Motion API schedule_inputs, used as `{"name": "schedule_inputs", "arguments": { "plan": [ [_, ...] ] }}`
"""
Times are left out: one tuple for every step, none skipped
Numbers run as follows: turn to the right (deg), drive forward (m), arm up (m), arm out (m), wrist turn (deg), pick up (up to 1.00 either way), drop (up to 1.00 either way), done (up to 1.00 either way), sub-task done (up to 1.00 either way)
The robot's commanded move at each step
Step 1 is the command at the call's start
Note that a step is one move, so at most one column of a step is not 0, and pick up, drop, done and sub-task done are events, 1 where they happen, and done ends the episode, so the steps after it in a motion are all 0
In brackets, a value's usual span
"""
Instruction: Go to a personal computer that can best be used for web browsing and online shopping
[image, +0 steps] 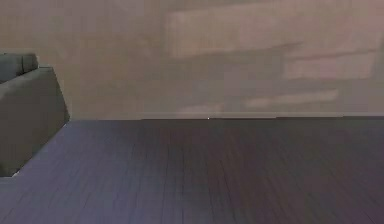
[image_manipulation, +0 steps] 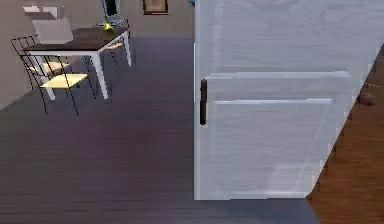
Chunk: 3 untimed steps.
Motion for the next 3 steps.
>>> {"name": "schedule_inputs", "arguments": {
  "plan": [
    [-45.0, 0.00, 0.00, 0.00, 0.0, 0.00, 0.00, 0.00, 0.00],
    [-18.0, 0.00, 0.00, 0.00, 0.0, 0.00, 0.00, 0.00, 0.00],
    [0.0, 1.00, 0.00, 0.00, 0.0, 0.00, 0.00, 0.00, 0.00]
  ]
}}
